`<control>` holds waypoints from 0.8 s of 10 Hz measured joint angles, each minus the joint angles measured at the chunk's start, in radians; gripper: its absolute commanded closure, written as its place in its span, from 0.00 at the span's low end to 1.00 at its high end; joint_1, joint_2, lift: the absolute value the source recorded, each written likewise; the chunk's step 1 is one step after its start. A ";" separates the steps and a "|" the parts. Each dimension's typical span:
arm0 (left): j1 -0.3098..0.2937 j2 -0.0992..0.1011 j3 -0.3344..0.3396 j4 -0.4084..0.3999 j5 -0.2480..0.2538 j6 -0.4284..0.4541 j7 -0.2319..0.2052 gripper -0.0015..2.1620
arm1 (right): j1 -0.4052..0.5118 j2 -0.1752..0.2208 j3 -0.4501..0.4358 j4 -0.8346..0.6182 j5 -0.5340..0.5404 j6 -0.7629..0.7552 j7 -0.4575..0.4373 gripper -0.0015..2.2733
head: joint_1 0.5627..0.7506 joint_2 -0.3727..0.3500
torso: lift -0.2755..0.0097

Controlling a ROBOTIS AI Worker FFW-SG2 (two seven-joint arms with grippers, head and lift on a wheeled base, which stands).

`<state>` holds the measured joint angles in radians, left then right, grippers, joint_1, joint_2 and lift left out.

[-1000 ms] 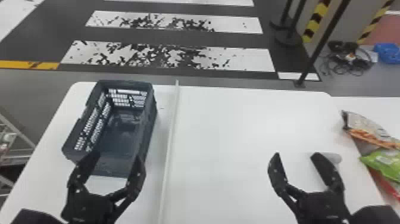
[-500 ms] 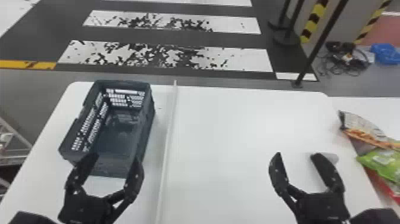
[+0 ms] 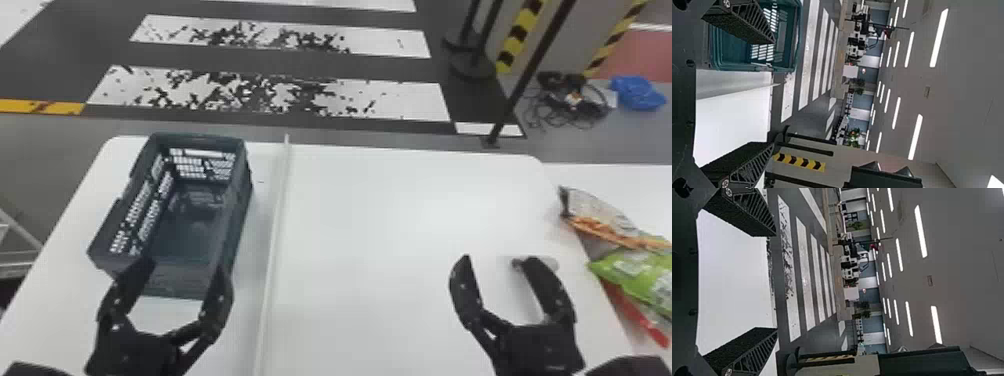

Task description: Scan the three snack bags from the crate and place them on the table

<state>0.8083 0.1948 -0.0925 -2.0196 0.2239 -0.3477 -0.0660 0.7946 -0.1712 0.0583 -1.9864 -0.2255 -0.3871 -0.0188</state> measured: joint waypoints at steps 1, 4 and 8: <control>0.000 0.000 0.000 0.001 0.000 -0.002 0.000 0.03 | 0.000 0.001 0.000 -0.001 0.000 0.000 0.000 0.03 | 0.70 0.42 | 0.84; 0.000 -0.002 0.002 0.001 -0.001 -0.003 0.002 0.03 | 0.000 0.004 0.000 0.000 -0.001 0.003 -0.010 0.03 | 0.70 0.42 | 0.84; 0.000 -0.003 0.004 0.004 -0.006 -0.003 0.005 0.03 | -0.003 0.005 -0.003 0.004 0.000 0.004 -0.009 0.03 | 0.70 0.42 | 0.84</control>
<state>0.8084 0.1917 -0.0889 -2.0157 0.2178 -0.3504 -0.0612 0.7917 -0.1666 0.0554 -1.9822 -0.2255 -0.3834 -0.0283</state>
